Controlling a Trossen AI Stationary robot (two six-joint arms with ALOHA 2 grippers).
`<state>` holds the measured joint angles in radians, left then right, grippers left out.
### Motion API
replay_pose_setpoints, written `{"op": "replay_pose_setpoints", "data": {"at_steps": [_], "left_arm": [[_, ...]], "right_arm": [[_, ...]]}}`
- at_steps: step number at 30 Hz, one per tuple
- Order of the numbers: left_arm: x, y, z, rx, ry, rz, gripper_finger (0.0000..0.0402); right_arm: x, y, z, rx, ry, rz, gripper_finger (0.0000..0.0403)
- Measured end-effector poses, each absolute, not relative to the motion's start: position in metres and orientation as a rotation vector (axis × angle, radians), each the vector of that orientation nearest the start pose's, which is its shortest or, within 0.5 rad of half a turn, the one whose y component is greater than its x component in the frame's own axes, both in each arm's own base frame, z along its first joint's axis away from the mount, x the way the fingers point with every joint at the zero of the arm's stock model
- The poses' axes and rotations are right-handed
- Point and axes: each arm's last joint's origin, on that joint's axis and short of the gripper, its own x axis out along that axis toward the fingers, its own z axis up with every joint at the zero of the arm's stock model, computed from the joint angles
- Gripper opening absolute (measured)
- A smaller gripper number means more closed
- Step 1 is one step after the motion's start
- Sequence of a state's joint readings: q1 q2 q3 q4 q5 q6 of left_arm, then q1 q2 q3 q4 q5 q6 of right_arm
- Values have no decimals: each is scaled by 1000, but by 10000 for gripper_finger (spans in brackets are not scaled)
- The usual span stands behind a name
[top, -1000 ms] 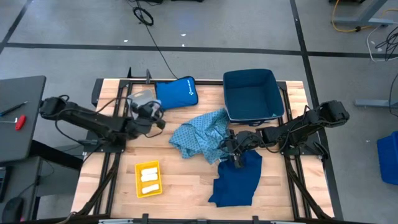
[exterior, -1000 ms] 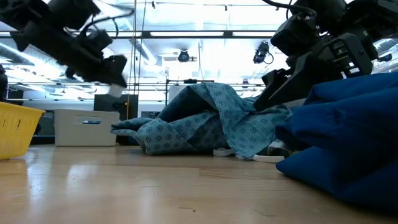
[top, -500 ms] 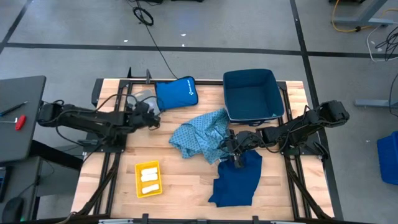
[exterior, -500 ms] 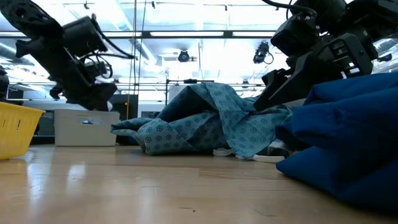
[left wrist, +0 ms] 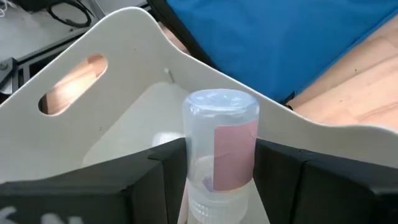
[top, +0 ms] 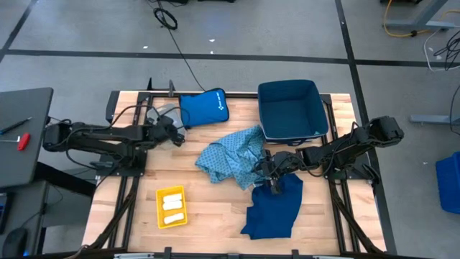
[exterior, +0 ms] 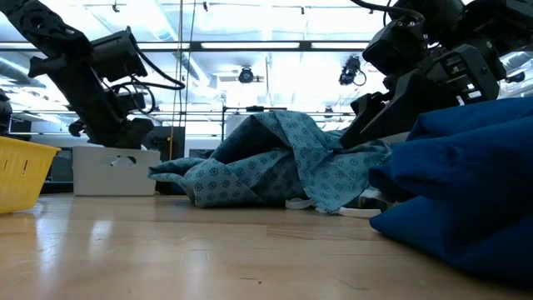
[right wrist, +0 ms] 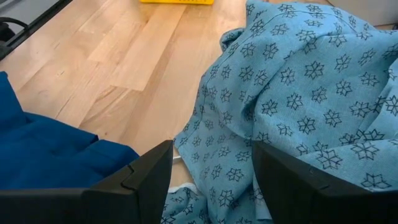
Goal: Pick & place medical supplies in basket/bin
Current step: Put the white pill bottle into the gray bin, then put the blue patterned gown into the blue laundry organizer
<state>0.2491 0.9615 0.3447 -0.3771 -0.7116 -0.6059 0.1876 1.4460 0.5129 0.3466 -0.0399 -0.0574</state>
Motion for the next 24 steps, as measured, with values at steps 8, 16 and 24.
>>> {"op": "replay_pose_setpoints", "data": {"at_steps": [8,16,24], "left_arm": [[141,55,149,-256,748,1107,233],[143,55,152,-249,719,1110,252],[152,53,172,-139,538,1064,245]], "right_arm": [[257,50,151,-99,580,238,229],[257,50,151,-99,580,238,229],[257,50,151,-99,580,238,229]]}}
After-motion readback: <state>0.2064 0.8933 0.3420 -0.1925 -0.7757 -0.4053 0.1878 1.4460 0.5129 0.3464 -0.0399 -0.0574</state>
